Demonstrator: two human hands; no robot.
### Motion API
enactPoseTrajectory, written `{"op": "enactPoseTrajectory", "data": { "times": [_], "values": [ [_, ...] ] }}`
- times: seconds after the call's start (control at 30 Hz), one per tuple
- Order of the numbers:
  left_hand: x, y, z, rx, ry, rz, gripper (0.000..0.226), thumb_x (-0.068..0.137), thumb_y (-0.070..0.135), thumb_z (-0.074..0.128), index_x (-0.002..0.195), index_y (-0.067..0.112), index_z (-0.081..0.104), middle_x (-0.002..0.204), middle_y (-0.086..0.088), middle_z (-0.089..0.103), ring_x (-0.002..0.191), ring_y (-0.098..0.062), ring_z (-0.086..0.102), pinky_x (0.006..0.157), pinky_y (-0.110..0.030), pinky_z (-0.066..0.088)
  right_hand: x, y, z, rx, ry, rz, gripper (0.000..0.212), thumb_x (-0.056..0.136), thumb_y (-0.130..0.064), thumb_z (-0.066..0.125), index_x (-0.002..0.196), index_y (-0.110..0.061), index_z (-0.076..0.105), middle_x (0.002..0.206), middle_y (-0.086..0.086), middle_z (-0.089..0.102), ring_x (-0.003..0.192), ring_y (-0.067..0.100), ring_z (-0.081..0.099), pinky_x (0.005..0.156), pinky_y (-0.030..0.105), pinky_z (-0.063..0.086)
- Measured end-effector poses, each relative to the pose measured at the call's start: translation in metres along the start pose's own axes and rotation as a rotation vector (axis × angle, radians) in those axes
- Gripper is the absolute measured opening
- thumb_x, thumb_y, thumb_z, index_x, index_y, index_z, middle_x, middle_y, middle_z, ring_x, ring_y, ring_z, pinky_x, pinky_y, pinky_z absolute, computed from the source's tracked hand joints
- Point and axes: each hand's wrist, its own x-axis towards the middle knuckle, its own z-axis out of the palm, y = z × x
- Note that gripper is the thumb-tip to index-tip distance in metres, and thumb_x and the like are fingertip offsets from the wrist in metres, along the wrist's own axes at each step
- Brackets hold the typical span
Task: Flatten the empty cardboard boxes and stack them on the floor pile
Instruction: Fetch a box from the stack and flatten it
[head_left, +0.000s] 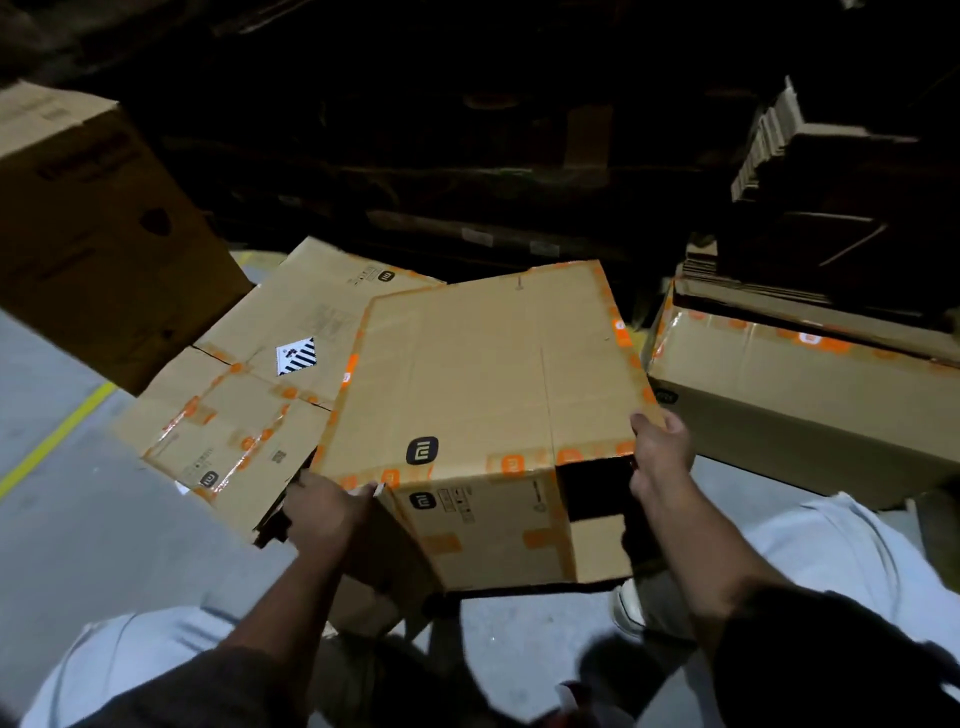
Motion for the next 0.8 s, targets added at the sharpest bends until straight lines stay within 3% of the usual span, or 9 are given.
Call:
{"op": "enactPoseTrajectory", "data": {
  "times": [0.1, 0.23, 0.33, 0.43, 0.5, 0.57, 0.63, 0.73, 0.8],
  "values": [
    [-0.026, 0.023, 0.009, -0.077, 0.137, 0.395, 0.081, 0.082, 0.035, 0.080, 0.146, 0.006, 0.041, 0.143, -0.020, 0.045, 0.134, -0.035, 0.040, 0.109, -0.051, 0.040, -0.014, -0.011, 0.003, -0.097, -0.018, -0.183, 0.031, 0.097, -0.009, 0.060, 0.125, -0.019, 0.064, 0.117, 0.007, 0.070, 0.099, 0.022, 0.067, 0.084, 0.032, 0.056],
    [-0.069, 0.060, 0.041, -0.051, -0.221, 0.824, 0.107, 0.077, 0.052, 0.081, 0.159, 0.015, 0.023, 0.164, -0.001, 0.023, 0.151, -0.018, 0.019, 0.122, -0.030, 0.017, -0.057, -0.019, 0.019, -0.268, -0.230, -0.448, 0.047, 0.100, -0.008, 0.049, 0.143, -0.027, 0.053, 0.129, -0.003, 0.065, 0.105, 0.014, 0.066, 0.086, 0.032, 0.058],
    [-0.095, 0.090, 0.064, -0.061, -0.300, 0.936, 0.105, 0.079, 0.049, 0.078, 0.159, 0.011, 0.021, 0.165, -0.005, 0.022, 0.153, -0.020, 0.018, 0.125, -0.032, 0.017, -0.095, -0.005, 0.030, -0.566, -0.315, -0.640, 0.052, 0.099, -0.012, 0.050, 0.149, -0.026, 0.046, 0.141, -0.002, 0.058, 0.118, 0.018, 0.061, 0.099, 0.029, 0.050],
    [-0.111, 0.101, 0.080, -0.274, -0.289, 0.778, 0.053, 0.087, 0.047, 0.059, 0.131, 0.019, 0.051, 0.131, -0.010, 0.059, 0.124, -0.027, 0.055, 0.105, -0.044, 0.046, -0.125, 0.007, 0.033, -0.733, -0.438, -0.853, 0.059, 0.096, -0.019, 0.057, 0.152, -0.023, 0.040, 0.152, -0.007, 0.047, 0.135, 0.011, 0.048, 0.111, 0.024, 0.038],
    [-0.114, 0.096, 0.084, -0.478, -0.187, 0.571, 0.041, 0.086, 0.050, 0.048, 0.113, 0.021, 0.061, 0.107, -0.007, 0.070, 0.102, -0.026, 0.067, 0.086, -0.040, 0.054, -0.129, 0.009, 0.036, -0.776, -0.620, -0.870, 0.063, 0.096, -0.037, 0.060, 0.153, -0.023, 0.039, 0.156, -0.012, 0.040, 0.140, 0.004, 0.038, 0.114, 0.022, 0.033],
    [-0.111, 0.088, 0.082, -0.647, -0.089, 0.428, 0.048, 0.091, 0.050, 0.047, 0.111, 0.012, 0.070, 0.103, -0.008, 0.074, 0.097, -0.025, 0.069, 0.075, -0.027, 0.047, -0.122, 0.002, 0.043, -0.620, -0.873, -0.589, 0.064, 0.094, -0.060, 0.053, 0.146, -0.022, 0.050, 0.147, -0.012, 0.050, 0.135, 0.004, 0.045, 0.107, 0.016, 0.038],
    [-0.105, 0.082, 0.070, -0.897, -0.032, 0.224, 0.045, 0.097, 0.043, 0.060, 0.120, 0.006, 0.069, 0.110, -0.002, 0.069, 0.103, -0.015, 0.063, 0.078, -0.017, 0.041, -0.095, 0.003, 0.052, -0.484, -0.827, -0.425, 0.067, 0.091, -0.071, 0.044, 0.135, -0.022, 0.062, 0.132, -0.010, 0.063, 0.122, 0.009, 0.059, 0.095, 0.023, 0.049],
    [-0.086, 0.072, 0.050, -1.108, 0.069, 0.097, 0.044, 0.098, 0.036, 0.061, 0.133, 0.008, 0.061, 0.120, 0.000, 0.062, 0.115, -0.015, 0.057, 0.092, -0.019, 0.041, -0.054, 0.015, 0.057, -0.642, -0.605, -0.405, 0.038, 0.102, -0.042, 0.046, 0.131, -0.025, 0.063, 0.127, -0.005, 0.064, 0.107, 0.012, 0.061, 0.077, 0.026, 0.046],
    [-0.071, 0.065, 0.039, -1.172, 0.060, 0.078, 0.048, 0.100, 0.041, 0.057, 0.138, 0.012, 0.056, 0.126, 0.001, 0.061, 0.118, -0.015, 0.055, 0.099, -0.022, 0.037, -0.040, 0.030, 0.062, -0.754, -0.648, -0.338, 0.037, 0.103, -0.023, 0.047, 0.139, -0.022, 0.056, 0.139, 0.003, 0.059, 0.107, 0.013, 0.060, 0.083, 0.024, 0.045]
  ]
}}
